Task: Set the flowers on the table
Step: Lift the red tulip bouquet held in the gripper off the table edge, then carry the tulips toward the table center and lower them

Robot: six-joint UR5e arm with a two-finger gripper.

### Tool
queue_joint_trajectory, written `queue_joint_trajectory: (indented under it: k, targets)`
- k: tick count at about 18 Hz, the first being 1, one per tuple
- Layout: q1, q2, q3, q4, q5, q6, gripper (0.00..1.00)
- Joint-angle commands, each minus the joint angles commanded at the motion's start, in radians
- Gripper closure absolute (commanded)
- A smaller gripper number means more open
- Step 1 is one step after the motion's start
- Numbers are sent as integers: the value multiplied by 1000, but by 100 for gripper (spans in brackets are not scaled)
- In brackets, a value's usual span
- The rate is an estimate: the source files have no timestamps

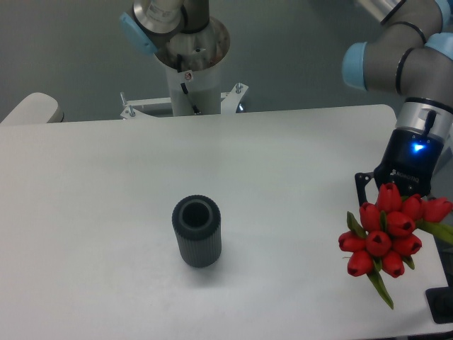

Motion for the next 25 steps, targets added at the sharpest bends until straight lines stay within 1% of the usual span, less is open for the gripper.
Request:
queue_joint_trajectory:
  k: [2, 5, 10, 13, 15, 18, 20, 21, 23, 25]
  targets:
    - [-6, 2, -6, 2, 6, -5, 68]
    - [-35, 8, -9, 3, 35, -9, 68]
    - [-35, 31, -35, 3, 51, 0, 68]
    - [-41, 57, -69, 5, 138, 3, 68]
    - [-78, 80, -89, 5, 201, 3, 68]
    - [-101, 86, -89, 5, 294, 3, 68]
    - [-101, 89, -94, 5, 324, 6, 68]
    - [-98, 92, -104, 6, 327, 11, 68]
    - [-98, 123, -133, 5, 336, 61, 68]
    - [-98, 155, -176, 6, 417, 110, 68]
